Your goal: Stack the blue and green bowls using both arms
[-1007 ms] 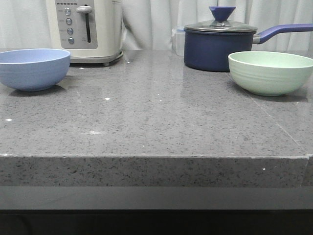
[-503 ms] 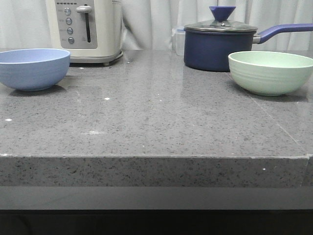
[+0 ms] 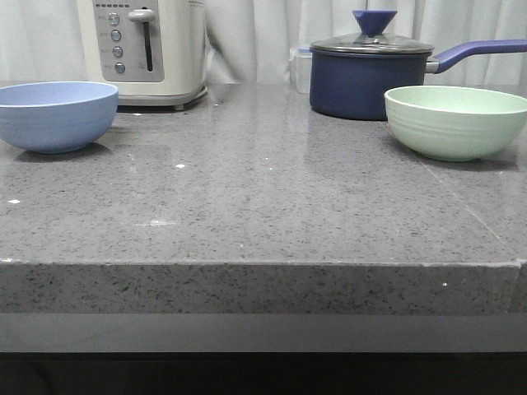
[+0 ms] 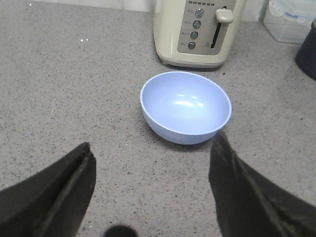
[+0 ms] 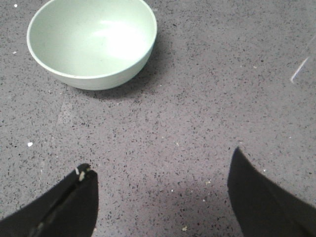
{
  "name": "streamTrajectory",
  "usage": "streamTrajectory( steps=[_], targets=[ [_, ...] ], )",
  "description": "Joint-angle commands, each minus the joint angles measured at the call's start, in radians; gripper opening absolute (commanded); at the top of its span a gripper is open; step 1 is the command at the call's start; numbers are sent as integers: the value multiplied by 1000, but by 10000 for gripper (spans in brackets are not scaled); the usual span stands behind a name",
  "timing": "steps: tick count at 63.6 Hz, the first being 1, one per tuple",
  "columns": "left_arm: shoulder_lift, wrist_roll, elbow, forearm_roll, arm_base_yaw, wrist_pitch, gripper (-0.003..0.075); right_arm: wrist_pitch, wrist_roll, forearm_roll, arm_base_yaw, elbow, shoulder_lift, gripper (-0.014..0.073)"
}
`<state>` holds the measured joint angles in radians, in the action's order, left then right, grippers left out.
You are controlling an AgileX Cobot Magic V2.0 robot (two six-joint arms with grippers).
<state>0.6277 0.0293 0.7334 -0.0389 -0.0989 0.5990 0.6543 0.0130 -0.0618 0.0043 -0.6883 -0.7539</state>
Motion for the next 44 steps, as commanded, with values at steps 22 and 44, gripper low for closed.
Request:
streamTrajectory(
  steps=[22, 44],
  targets=[
    [40, -61, 33, -25, -250, -108, 491, 63, 7, -11, -5, -318, -296, 563],
    [40, -61, 33, -25, -309, -108, 491, 221, 106, -257, -123, -595, -577, 563]
  ],
)
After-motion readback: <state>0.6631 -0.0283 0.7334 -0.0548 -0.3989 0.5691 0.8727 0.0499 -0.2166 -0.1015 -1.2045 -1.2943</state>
